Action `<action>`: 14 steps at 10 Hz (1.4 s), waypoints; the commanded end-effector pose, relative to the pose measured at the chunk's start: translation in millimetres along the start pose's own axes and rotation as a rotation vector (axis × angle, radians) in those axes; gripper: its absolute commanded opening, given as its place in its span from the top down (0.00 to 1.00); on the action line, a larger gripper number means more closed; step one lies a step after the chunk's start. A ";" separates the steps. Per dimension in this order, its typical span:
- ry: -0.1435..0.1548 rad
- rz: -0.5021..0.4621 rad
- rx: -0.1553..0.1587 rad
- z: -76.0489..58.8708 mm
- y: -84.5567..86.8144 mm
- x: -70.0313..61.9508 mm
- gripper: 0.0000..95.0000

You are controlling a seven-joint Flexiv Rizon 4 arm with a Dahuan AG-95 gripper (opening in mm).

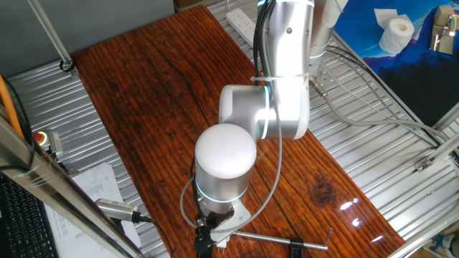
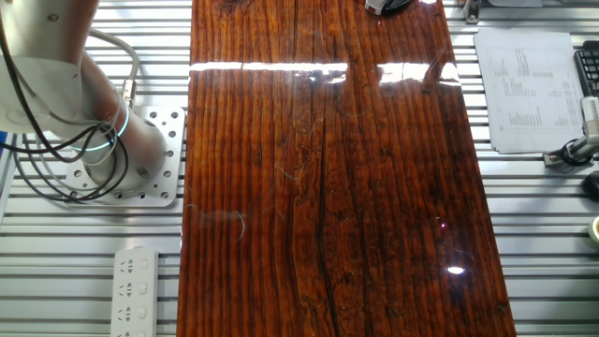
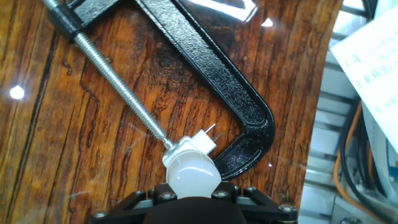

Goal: Install the light bulb by rotating it

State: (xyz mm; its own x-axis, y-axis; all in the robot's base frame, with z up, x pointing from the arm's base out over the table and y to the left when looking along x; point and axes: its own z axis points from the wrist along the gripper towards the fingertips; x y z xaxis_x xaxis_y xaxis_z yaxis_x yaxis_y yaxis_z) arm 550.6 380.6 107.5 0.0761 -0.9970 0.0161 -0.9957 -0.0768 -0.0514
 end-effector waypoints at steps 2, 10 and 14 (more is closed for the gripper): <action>0.008 0.116 -0.010 3.2 -1.8 0.0 1.00; 0.032 0.381 -0.088 1.0 -1.4 0.4 1.00; 0.033 0.478 -0.105 0.3 -1.2 0.3 1.00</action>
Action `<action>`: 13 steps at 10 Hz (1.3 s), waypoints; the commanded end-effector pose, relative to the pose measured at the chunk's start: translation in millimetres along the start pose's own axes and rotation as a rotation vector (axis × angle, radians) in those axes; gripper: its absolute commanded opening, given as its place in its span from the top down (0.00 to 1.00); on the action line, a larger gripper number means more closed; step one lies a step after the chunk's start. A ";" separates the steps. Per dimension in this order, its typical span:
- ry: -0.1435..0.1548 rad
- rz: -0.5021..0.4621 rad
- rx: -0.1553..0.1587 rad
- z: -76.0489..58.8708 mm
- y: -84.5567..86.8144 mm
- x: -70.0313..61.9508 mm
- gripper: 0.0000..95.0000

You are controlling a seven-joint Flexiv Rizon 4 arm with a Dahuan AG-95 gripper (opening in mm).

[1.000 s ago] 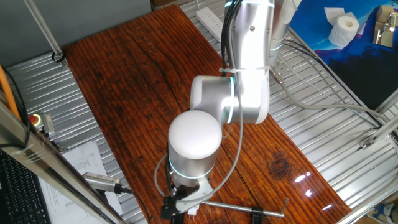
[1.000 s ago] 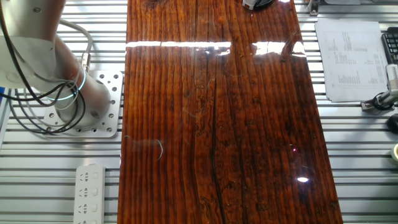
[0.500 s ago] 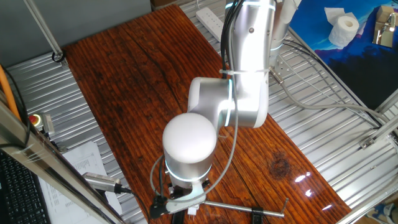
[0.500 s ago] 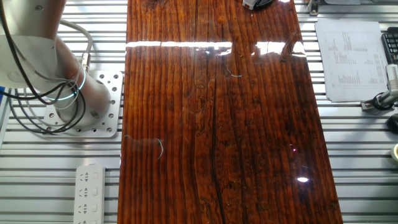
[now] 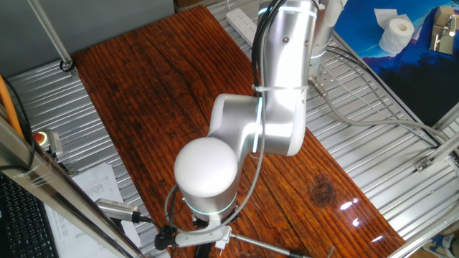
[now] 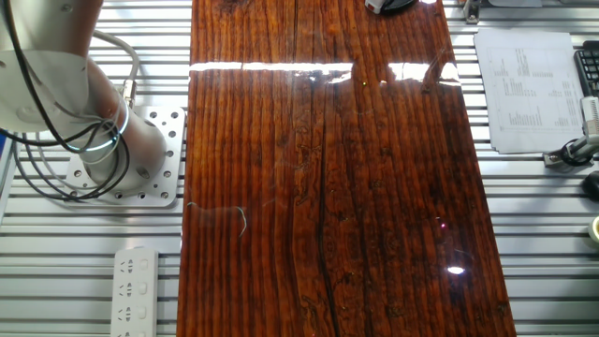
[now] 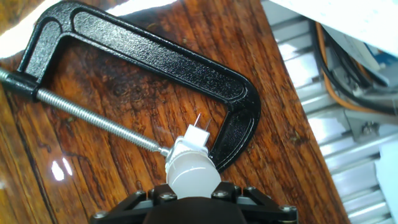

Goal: Install the light bulb by rotating it

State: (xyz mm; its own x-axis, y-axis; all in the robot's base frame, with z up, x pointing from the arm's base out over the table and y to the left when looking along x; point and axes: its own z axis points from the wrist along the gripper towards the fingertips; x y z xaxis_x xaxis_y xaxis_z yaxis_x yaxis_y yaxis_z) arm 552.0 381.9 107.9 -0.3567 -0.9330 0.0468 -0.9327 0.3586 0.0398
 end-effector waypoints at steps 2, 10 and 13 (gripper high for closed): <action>0.000 0.067 -0.004 0.6 -0.4 1.3 1.00; -0.013 0.041 0.004 -4.6 5.1 -7.0 0.60; -0.014 0.041 0.004 -2.1 5.0 -7.6 0.20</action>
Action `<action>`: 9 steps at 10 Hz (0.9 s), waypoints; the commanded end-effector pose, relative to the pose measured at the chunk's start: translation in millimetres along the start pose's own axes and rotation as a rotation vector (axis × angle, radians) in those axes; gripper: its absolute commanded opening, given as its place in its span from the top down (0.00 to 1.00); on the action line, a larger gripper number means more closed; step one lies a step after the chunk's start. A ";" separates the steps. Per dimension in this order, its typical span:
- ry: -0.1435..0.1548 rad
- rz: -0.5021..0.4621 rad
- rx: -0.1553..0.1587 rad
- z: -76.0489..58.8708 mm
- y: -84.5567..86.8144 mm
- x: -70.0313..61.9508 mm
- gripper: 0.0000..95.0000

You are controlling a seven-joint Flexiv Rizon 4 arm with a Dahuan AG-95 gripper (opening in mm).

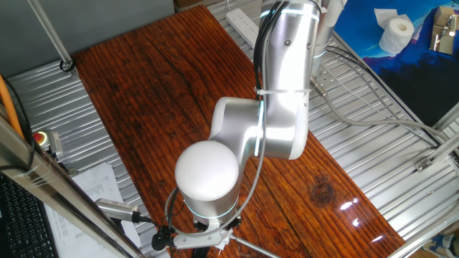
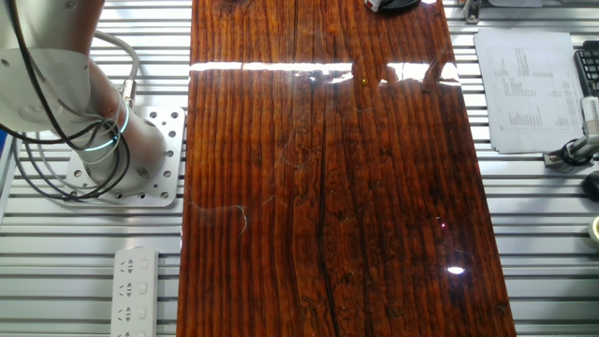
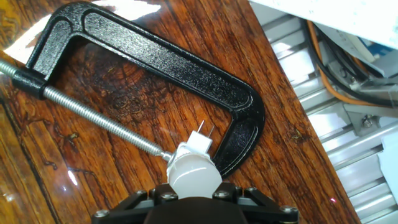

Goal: Install the light bulb by rotating it

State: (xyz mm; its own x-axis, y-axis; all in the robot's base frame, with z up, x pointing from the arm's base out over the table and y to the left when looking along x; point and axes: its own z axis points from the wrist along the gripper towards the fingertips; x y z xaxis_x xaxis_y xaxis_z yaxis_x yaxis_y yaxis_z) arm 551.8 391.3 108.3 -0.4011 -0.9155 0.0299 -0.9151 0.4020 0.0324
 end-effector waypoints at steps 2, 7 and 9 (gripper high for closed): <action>-0.004 0.009 -0.007 -0.9 1.4 1.1 0.20; -0.018 0.089 -0.024 -10.3 5.4 -0.1 0.00; -0.007 0.219 -0.039 -12.8 7.0 0.3 0.20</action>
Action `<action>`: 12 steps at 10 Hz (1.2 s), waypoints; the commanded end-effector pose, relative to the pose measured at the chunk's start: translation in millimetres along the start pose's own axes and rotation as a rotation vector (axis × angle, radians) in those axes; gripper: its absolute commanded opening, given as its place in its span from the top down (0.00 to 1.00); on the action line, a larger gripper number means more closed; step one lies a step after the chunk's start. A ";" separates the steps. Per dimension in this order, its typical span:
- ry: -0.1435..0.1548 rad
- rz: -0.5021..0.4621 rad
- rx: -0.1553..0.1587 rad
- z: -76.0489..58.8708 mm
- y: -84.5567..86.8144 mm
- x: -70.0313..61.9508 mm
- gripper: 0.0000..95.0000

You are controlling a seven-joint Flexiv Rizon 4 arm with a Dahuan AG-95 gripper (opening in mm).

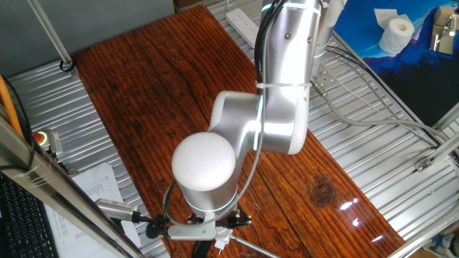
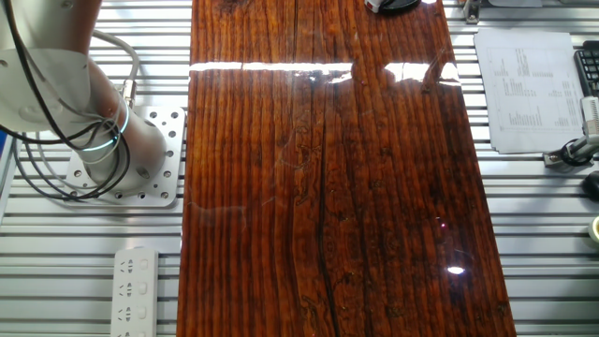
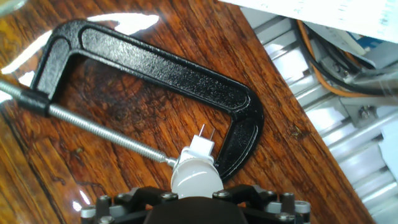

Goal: Install the light bulb by rotating it

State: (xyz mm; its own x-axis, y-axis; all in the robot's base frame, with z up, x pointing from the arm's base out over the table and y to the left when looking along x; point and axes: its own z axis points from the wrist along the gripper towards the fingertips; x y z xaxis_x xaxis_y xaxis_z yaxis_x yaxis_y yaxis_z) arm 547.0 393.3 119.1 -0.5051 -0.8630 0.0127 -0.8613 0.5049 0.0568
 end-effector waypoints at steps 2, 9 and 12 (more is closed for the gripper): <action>-0.008 0.162 -0.033 1.3 0.2 0.2 0.40; -0.001 0.201 -0.055 1.3 10.7 -11.5 0.40; -0.001 0.192 -0.054 3.5 11.4 -10.5 0.60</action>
State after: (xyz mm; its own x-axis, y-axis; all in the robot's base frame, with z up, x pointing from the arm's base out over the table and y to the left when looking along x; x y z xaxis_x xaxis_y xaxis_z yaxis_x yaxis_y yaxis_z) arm 545.2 409.6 115.4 -0.6630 -0.7481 0.0286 -0.7418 0.6616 0.1097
